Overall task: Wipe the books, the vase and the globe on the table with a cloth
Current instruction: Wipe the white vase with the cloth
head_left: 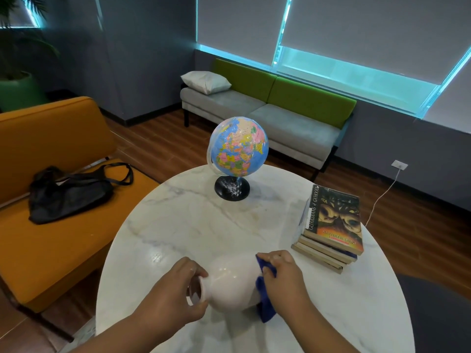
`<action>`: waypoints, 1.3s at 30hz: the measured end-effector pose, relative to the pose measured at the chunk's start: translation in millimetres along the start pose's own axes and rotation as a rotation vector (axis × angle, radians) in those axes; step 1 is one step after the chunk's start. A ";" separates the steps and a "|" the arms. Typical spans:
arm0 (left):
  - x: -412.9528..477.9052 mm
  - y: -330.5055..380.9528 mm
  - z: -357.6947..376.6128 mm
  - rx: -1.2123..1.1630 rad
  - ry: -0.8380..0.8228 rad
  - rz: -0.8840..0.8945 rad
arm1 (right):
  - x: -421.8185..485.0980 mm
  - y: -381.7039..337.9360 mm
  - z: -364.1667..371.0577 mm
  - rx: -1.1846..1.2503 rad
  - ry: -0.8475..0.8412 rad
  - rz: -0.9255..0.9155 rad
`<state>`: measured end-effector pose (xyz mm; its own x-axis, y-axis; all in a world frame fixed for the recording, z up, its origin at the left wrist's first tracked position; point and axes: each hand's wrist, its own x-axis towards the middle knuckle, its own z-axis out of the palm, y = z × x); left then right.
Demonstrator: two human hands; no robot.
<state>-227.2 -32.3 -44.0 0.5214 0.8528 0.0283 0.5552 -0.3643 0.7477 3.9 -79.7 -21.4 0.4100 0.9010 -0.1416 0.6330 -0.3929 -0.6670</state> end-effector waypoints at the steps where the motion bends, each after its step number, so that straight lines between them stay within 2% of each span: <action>1: 2.0 2.2 -0.6 -0.001 0.001 0.008 | 1.4 0.9 -1.6 -0.014 0.014 0.030; 3: 6.4 6.8 -1.6 0.007 0.001 0.020 | 0.7 -1.6 0.7 -0.021 0.025 0.022; 8: 17.8 15.2 -5.7 0.048 -0.013 -0.028 | -14.0 -23.9 8.0 -0.019 -0.041 -0.179; 13: 21.4 15.8 -4.1 0.029 -0.001 -0.001 | 4.2 -21.1 -5.3 -0.048 0.026 -0.050; 15: 25.2 19.9 -3.4 0.048 -0.015 -0.008 | 5.7 -25.5 -3.1 -0.070 0.047 -0.051; 21: 30.0 25.1 -4.4 0.069 -0.019 -0.023 | -20.4 -38.8 9.7 -0.099 -0.089 -0.400; 24: 28.3 27.5 -3.2 0.088 -0.019 -0.017 | -6.4 -33.5 1.8 -0.061 -0.052 -0.333; 27: 27.4 32.4 0.0 0.102 -0.023 -0.021 | 5.7 -39.1 -2.2 -0.173 0.026 -0.239; 28: 27.7 33.7 0.8 0.096 -0.016 -0.024 | 5.4 -41.9 -1.2 -0.192 0.001 -0.245; 33: 27.6 37.9 1.5 0.031 0.030 -0.077 | -24.4 -51.5 8.1 -0.322 -0.164 -0.531; 36: 25.9 34.9 -0.7 0.003 0.039 -0.121 | -32.1 -38.6 7.0 -0.230 -0.190 -0.525; 39: 25.3 36.5 -3.4 -0.006 0.035 -0.173 | -33.6 -40.4 -0.1 -0.060 -0.215 -0.377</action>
<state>-195.9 -22.7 -13.7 0.3957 0.9151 -0.0780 0.6309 -0.2091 0.7472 -35.4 -94.1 10.4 0.0005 0.9988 -0.0497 0.7516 -0.0332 -0.6588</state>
